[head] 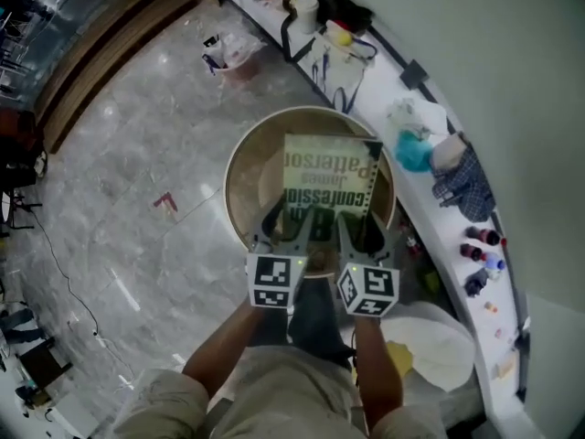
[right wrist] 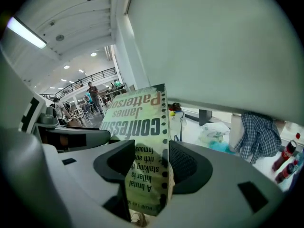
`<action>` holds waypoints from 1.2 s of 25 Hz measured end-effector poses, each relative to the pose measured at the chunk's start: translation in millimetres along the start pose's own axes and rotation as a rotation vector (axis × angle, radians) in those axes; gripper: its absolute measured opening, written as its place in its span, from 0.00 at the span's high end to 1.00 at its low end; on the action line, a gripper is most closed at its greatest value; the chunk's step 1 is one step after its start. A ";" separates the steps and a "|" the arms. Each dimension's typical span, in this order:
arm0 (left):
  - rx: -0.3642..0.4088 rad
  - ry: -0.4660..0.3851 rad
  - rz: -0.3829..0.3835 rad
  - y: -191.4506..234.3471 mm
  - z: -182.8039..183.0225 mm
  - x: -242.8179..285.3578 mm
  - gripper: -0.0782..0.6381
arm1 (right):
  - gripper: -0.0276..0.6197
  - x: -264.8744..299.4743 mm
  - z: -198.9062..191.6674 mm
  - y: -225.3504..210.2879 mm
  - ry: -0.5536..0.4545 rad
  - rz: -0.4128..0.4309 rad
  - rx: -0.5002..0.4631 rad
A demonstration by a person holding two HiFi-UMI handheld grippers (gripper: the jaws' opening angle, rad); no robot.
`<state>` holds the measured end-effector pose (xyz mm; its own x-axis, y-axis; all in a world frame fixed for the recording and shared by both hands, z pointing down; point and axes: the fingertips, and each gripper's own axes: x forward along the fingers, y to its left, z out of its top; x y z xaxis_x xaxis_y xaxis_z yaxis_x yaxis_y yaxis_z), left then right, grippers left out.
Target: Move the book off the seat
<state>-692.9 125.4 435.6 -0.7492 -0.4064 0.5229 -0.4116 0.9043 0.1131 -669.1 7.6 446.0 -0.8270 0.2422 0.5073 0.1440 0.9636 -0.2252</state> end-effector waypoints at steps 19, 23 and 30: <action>-0.153 0.304 -0.001 54.7 -249.2 109.7 0.58 | 0.59 125.4 -234.9 -21.2 0.298 -0.007 0.050; -0.170 0.338 -0.014 60.0 -274.9 123.4 0.58 | 0.59 136.5 -258.7 -23.7 0.329 -0.027 0.057; -0.211 0.370 -0.024 65.9 -301.3 135.5 0.58 | 0.59 150.5 -280.7 -25.7 0.349 -0.036 0.041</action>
<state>-665.2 169.2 768.4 -0.4883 -0.3883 0.7816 -0.2827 0.9177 0.2792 -644.8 51.0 761.6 -0.5943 0.2391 0.7679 0.0908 0.9686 -0.2313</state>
